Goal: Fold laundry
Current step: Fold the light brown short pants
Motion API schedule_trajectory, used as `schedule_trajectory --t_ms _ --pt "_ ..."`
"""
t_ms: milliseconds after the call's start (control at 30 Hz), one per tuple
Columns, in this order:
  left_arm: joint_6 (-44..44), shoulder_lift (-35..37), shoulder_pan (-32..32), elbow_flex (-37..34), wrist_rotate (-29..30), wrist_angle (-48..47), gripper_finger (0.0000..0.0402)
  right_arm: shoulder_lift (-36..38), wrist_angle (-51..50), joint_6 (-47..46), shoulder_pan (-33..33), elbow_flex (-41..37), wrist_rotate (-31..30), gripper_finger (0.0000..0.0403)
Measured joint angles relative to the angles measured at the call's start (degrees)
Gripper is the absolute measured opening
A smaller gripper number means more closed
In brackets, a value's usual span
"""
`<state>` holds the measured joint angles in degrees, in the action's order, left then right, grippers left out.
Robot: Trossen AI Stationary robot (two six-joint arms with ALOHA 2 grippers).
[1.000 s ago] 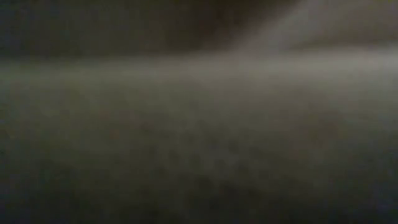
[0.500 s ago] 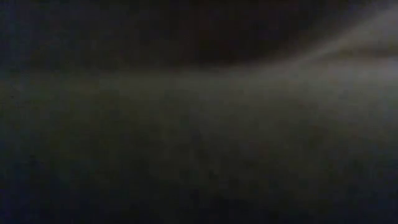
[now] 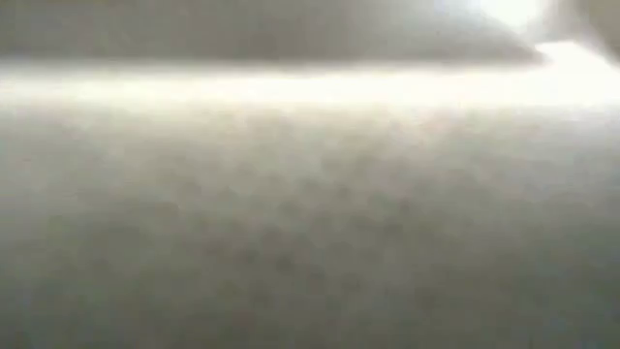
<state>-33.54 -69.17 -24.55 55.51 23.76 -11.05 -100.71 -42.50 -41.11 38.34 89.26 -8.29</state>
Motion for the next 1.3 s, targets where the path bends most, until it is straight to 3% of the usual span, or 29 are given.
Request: schedule_trajectory --t_ms 100,267,400,567,700,1000,1300 --pt "-0.1 2.0 0.0 0.0 -0.1 0.4 0.0018 0.0 4.5 3.3 -2.4 3.3 -8.4 0.0000" --pt "-0.2 2.1 -0.5 0.0 -1.3 1.8 0.0018 0.1 10.1 -0.9 -6.4 4.9 -21.5 0.0000" --pt "-0.1 -1.1 -2.0 0.0 -1.4 1.7 0.0018 0.0 11.0 0.3 -9.3 5.0 -19.8 0.0000" --pt "-0.2 -5.9 -2.8 0.0 -1.5 1.6 0.0018 -0.2 11.3 17.9 -9.6 5.0 -19.2 0.0000" --pt "-0.2 -8.1 -2.4 0.0 -1.5 2.1 0.0018 -0.2 10.4 23.9 -9.4 5.0 -18.6 0.0000" --pt "1.1 -8.3 -1.3 0.0 -10.4 10.9 0.0018 -0.2 5.3 24.9 -10.5 5.0 -18.5 0.0000" --pt "1.0 -8.4 -1.0 0.0 -10.7 13.2 0.0029 -0.3 4.6 24.7 -10.6 5.0 -18.6 0.0000"
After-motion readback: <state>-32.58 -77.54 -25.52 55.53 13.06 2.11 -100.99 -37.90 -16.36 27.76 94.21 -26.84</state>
